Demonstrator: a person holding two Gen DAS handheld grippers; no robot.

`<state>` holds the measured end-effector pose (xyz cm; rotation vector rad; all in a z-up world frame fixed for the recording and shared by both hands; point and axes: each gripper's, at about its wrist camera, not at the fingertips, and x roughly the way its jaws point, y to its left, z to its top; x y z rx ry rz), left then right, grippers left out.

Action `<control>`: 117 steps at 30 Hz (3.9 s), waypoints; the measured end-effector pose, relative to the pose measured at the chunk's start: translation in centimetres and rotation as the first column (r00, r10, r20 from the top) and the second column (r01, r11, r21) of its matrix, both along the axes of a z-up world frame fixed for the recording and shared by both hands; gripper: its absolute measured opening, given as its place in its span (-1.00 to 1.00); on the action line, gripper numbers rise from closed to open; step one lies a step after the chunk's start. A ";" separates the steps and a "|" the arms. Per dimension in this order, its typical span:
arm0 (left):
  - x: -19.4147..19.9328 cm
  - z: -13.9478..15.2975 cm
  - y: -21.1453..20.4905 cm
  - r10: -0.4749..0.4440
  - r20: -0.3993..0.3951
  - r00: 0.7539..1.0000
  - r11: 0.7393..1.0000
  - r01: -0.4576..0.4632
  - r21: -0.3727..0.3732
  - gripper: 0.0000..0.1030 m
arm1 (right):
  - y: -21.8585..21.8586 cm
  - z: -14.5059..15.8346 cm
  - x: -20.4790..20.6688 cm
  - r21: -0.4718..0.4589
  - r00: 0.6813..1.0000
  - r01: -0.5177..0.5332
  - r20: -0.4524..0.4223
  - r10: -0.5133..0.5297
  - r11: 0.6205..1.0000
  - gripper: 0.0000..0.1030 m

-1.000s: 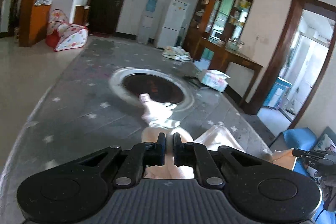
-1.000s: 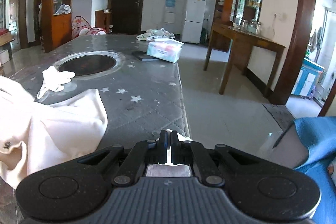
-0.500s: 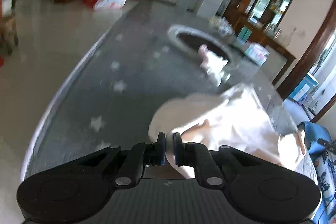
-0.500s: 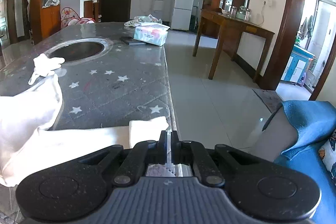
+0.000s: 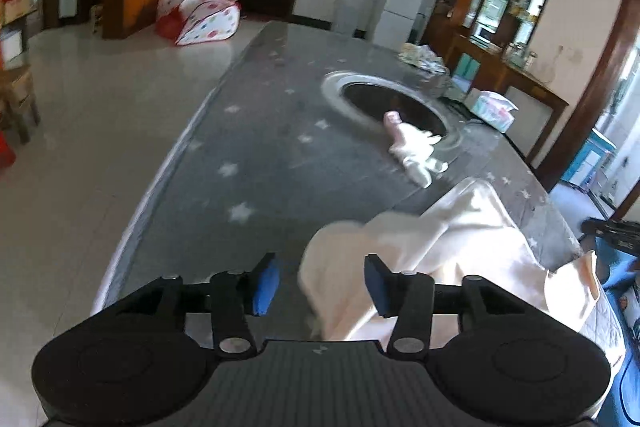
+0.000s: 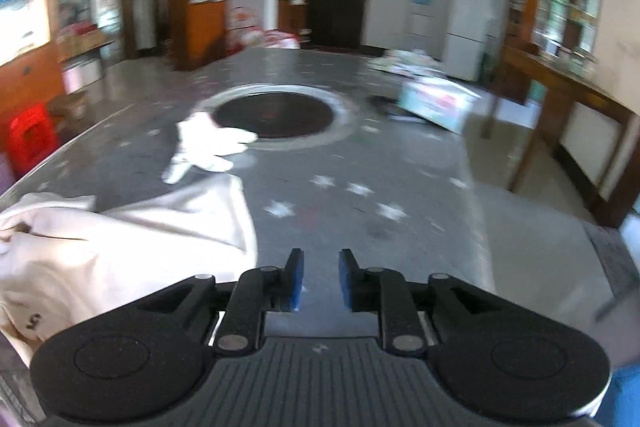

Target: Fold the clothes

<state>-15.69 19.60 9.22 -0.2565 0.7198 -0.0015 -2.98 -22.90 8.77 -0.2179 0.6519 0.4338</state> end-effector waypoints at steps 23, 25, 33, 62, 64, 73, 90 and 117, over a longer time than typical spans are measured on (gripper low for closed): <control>7.3 -2.8 -3.7 -0.097 -0.024 0.995 0.994 0.098 0.045 -0.90 | 11.3 -5.5 10.6 -0.017 0.975 -0.163 -0.153 0.159 0.986 -0.32; 6.7 -2.5 -2.6 -0.021 -0.010 1.000 0.995 0.022 0.093 -0.92 | 11.3 -5.8 10.6 -0.022 0.975 -0.162 -0.157 0.157 0.986 -0.34; 5.4 -2.0 2.1 0.120 -0.025 0.992 0.991 -0.122 -0.049 -0.85 | 11.9 -5.9 10.0 -0.053 0.971 -0.193 -0.151 0.184 0.980 -0.53; 4.0 -3.3 4.3 0.365 0.003 0.931 0.927 -0.364 0.090 -0.95 | 8.5 -2.5 9.6 -0.006 1.000 -0.005 0.011 0.005 1.000 -0.88; 3.3 -3.9 5.9 0.415 -0.045 0.909 0.908 -0.410 0.088 -0.93 | 7.6 -2.6 9.8 -0.004 1.000 0.018 0.003 -0.018 1.000 -0.87; 2.6 -1.7 4.9 0.284 -0.032 0.958 0.958 -0.285 -0.037 -0.43 | 8.2 -3.6 10.6 0.032 0.996 -0.036 -0.081 0.038 0.999 -0.73; 8.1 -5.0 -2.7 -0.174 -0.110 0.979 0.985 0.175 0.000 -0.44 | 10.8 -5.6 11.9 0.026 0.985 -0.096 -0.143 0.099 0.995 -0.52; 8.4 -4.7 -9.0 -0.458 0.079 0.885 0.511 0.190 0.838 -0.78 | 10.0 -3.9 12.5 0.079 0.990 -0.087 -0.101 0.095 0.993 -0.75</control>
